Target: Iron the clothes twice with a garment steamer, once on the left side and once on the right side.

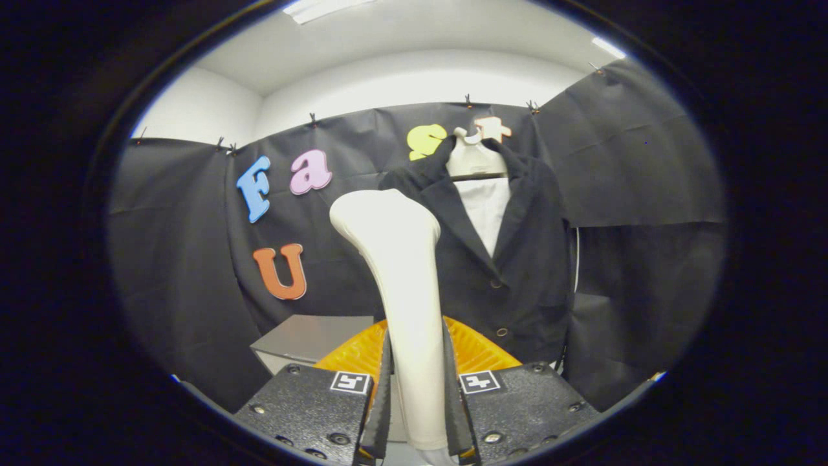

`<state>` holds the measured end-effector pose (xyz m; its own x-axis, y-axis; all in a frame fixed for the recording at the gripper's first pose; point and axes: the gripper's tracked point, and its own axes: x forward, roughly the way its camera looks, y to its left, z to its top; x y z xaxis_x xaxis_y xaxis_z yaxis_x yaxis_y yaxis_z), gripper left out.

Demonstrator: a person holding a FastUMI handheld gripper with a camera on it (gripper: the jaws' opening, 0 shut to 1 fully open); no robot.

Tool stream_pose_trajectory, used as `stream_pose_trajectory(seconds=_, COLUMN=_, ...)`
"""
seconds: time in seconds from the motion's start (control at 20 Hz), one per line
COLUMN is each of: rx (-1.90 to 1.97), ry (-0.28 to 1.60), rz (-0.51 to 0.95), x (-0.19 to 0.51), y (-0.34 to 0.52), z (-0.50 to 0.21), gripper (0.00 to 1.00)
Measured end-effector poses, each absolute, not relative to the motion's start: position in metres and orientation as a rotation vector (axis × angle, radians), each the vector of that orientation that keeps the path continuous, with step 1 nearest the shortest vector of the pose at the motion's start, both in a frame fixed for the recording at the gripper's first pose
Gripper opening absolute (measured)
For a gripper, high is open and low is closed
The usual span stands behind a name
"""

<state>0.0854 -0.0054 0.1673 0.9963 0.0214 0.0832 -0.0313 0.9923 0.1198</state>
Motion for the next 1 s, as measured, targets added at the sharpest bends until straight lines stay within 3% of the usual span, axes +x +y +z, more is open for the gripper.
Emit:
stream_pose_trajectory(seconds=0.4, rx=0.114, ry=-0.112, rz=-0.038, x=0.135, y=-0.056, z=0.204, gripper=0.37)
stream_pose_trajectory(seconds=1.0, rx=0.042, ry=-0.086, rz=-0.095, x=0.230, y=-0.056, z=0.217, gripper=0.37)
